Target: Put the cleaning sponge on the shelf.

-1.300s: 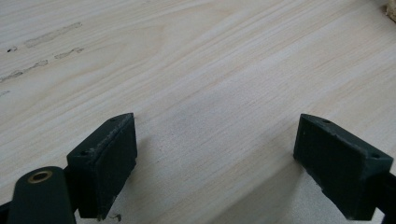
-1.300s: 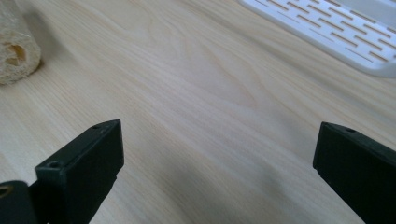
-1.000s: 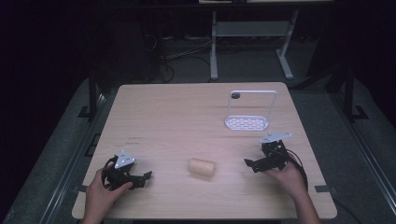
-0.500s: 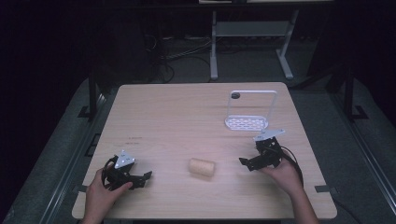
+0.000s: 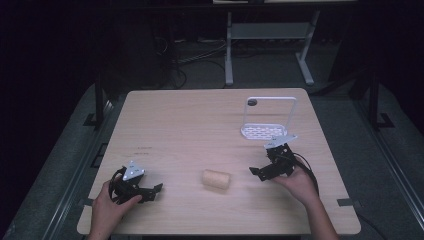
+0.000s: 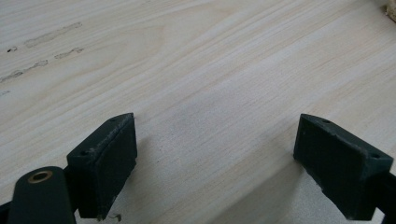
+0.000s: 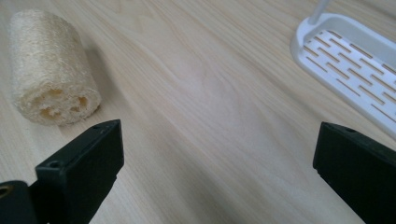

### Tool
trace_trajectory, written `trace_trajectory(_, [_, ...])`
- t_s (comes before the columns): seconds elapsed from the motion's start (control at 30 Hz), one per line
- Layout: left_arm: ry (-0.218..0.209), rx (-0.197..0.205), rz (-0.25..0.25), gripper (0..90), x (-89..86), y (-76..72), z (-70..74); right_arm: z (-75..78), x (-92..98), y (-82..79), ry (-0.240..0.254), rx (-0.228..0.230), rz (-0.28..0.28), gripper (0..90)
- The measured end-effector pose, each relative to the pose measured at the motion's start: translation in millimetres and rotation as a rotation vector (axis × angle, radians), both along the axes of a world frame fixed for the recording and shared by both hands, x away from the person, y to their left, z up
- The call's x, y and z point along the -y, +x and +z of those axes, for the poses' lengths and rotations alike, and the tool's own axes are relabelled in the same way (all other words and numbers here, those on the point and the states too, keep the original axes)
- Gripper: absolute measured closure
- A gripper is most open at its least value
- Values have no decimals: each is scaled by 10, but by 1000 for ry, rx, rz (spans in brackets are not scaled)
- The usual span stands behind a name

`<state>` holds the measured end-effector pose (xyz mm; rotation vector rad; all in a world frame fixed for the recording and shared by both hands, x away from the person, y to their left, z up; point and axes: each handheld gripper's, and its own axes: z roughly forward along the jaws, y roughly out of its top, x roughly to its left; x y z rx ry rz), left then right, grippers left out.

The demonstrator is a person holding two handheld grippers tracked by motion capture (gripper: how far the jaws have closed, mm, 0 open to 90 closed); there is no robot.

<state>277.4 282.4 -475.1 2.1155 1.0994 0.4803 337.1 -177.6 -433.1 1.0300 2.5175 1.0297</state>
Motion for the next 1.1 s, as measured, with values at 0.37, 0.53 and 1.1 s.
trace_trajectory(0.37, [0, 0, 0, 128, 0, 0, 0, 43, -113, 54, 7, 12, 43, 16])
trace_trajectory(0.53, [0, 0, 0, 128, 0, 0, 0, 40, -156, 32, 18, 9, 74, 16])
trace_trajectory(1.1, [0, 0, 0, 128, 0, 0, 0, 80, -414, -15, 37, 3, 188, 16])
